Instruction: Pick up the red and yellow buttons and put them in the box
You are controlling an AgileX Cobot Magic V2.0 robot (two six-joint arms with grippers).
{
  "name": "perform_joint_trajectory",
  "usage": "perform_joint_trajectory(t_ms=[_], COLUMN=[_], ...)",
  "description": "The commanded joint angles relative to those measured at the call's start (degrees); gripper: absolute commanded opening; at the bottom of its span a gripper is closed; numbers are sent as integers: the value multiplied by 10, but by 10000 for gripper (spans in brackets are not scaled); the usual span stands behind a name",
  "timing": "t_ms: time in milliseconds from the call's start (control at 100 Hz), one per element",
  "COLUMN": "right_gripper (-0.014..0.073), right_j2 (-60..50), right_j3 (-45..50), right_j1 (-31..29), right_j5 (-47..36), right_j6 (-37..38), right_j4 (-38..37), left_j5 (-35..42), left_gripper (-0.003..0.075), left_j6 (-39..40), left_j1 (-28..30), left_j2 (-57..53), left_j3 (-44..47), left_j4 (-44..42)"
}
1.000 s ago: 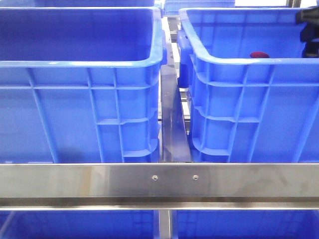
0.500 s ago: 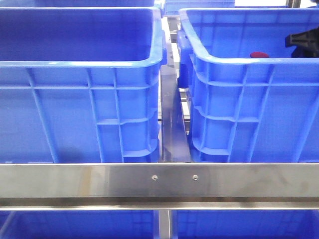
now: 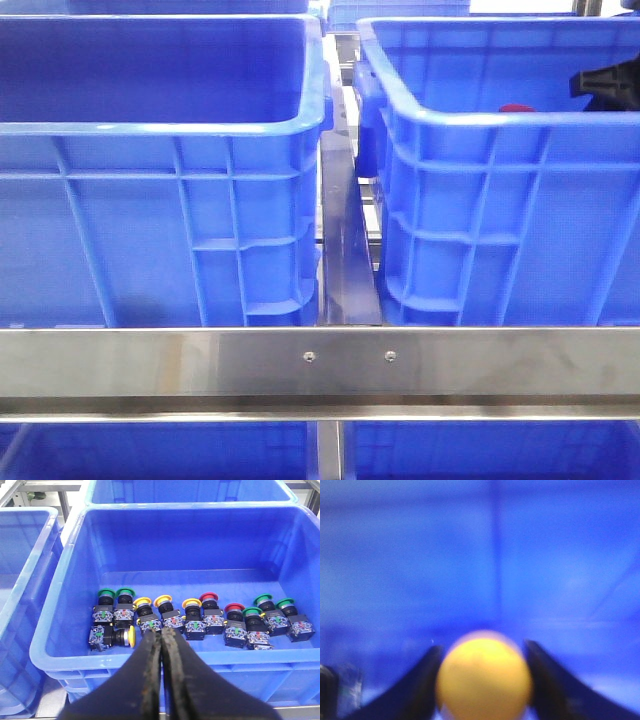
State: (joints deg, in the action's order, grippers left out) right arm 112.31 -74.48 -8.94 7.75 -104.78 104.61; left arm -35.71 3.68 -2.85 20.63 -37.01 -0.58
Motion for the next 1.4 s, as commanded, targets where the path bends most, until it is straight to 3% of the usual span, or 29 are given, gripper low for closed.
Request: perform_joint_trajectory(t_ms=[0, 80, 290, 530, 1120, 1390], right_gripper=[517, 557, 557, 556, 549, 530], right_j2=[-32, -45, -107, -226, -605, -745], right_j3=[-13, -9, 7, 67, 349, 436], right_j1=[-3, -3, -3, -3, -3, -3], right_j5=[10, 4, -28, 0, 35, 69], right_j6=[-6, -6, -6, -6, -6, -6], right_j4=[37, 37, 37, 37, 47, 53], left_j5=[47, 47, 47, 47, 47, 47], left_gripper=[-19, -19, -19, -19, -19, -19], left_j6=[6, 6, 6, 6, 6, 6], left_j1=[2, 2, 2, 2, 2, 2], left_j2=[4, 4, 4, 4, 4, 4], left_j3=[-15, -15, -15, -15, -15, -15], left_j4=[6, 6, 6, 6, 9, 9])
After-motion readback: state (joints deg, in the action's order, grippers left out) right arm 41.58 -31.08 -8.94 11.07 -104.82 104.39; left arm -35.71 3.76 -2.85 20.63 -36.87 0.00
